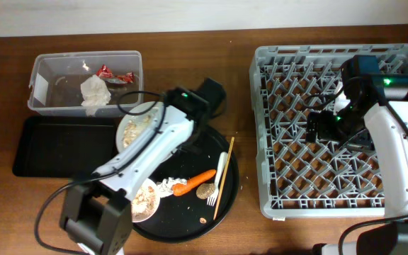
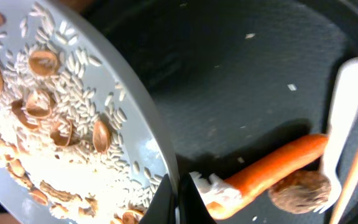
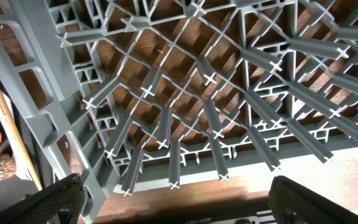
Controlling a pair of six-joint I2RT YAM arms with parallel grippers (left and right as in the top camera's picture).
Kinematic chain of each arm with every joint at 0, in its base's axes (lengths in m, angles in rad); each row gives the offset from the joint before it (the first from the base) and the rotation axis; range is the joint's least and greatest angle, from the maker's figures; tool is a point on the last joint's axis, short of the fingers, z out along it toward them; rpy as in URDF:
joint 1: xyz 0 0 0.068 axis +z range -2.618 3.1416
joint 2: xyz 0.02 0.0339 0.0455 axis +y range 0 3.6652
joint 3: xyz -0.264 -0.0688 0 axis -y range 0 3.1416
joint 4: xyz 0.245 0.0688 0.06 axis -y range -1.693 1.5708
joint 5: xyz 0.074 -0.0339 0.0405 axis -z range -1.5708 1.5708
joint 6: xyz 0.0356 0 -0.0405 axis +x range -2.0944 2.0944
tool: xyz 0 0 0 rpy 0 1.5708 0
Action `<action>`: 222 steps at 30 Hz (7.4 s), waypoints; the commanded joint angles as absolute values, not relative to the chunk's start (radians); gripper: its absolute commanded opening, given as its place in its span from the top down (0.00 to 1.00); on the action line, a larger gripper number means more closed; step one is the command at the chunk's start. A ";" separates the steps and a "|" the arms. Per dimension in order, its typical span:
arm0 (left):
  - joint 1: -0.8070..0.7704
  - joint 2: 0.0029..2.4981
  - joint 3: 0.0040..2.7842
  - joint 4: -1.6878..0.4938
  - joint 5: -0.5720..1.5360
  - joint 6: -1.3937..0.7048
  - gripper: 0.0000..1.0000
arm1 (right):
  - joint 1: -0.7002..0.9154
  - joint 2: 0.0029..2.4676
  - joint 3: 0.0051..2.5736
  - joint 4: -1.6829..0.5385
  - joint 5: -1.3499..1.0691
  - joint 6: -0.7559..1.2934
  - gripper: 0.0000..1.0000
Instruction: Sort waste into correct bins and load items into the dishwasher rack
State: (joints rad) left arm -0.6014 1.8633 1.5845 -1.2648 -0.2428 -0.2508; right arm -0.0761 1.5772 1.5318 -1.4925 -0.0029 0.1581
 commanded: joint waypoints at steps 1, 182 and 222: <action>-0.487 1.806 1.605 -1.281 -0.196 -0.252 0.99 | -0.080 1.559 1.526 -1.496 0.013 0.161 0.02; 0.263 1.671 1.697 -1.460 0.089 -0.119 0.36 | -0.237 1.731 1.654 -0.949 -0.258 -0.232 0.70; -0.584 1.671 1.205 -1.488 0.089 -0.176 0.30 | 0.115 1.622 1.652 -1.470 -0.250 -0.044 0.28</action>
State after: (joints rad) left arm -0.4911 1.6794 1.2846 -1.5146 0.0887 -0.1215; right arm 0.1207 1.6260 1.6512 -1.4666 -0.2684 -0.0483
